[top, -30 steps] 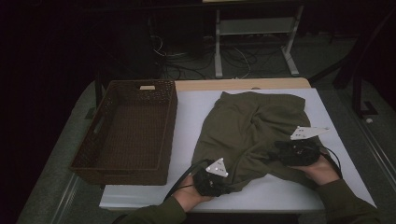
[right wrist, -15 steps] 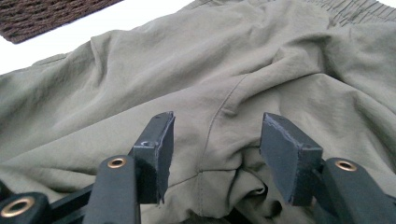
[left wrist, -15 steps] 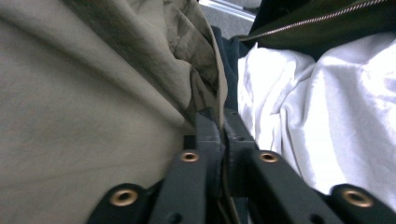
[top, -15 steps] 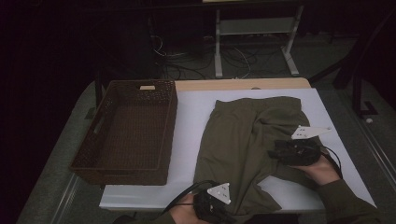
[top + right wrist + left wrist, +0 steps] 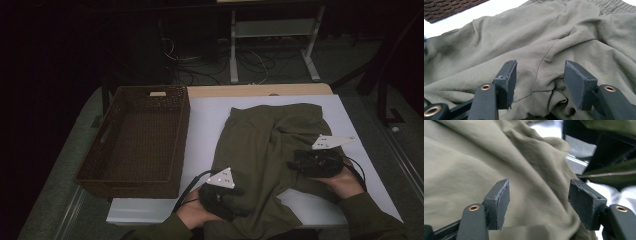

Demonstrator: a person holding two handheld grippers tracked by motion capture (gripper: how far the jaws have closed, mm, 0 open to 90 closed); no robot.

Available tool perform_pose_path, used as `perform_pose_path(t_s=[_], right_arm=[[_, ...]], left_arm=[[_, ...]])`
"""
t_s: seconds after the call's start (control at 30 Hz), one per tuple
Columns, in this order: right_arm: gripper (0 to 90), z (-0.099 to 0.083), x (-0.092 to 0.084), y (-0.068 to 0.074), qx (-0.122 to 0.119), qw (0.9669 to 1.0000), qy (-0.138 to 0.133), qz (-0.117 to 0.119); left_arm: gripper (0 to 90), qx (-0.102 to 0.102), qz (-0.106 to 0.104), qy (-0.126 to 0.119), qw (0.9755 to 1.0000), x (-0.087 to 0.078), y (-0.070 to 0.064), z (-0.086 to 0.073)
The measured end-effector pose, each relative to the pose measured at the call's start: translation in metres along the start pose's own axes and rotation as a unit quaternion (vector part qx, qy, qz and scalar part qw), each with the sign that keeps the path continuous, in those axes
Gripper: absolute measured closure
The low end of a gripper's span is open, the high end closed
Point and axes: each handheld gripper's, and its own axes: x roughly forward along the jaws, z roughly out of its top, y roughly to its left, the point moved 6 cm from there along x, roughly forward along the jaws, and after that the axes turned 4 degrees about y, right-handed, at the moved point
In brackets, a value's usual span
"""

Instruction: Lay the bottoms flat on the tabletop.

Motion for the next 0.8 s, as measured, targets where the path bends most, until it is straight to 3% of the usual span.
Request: perform_pose_path(t_s=[0.13,0.3,0.5,0.7,0.8], right_arm=[[43.1,0.0,0.001,0.001,-0.001,1.0,0.001,0.0],[42.6,0.0,0.001,0.002,-0.002,1.0,0.002,-0.001],[42.2,-0.001,0.003,0.003,-0.006,1.0,0.004,0.0],[42.2,-0.001,0.003,0.004,-0.007,1.0,0.004,0.002],[42.2,-0.001,0.003,0.005,-0.008,1.0,0.004,0.002]], left_arm=[[31.2,-0.018,0.046,-0.013,0.9987,-0.003,0.02,0.008],[32.1,-0.042,0.108,-0.02,0.9931,-0.005,0.049,0.016],[36.7,-0.081,0.176,-0.03,0.9807,-0.006,0.09,0.026],[39.3,-0.112,0.219,-0.034,0.9686,-0.004,0.13,0.034],[40.7,-0.118,0.242,-0.035,0.9625,-0.003,0.148,0.04]])
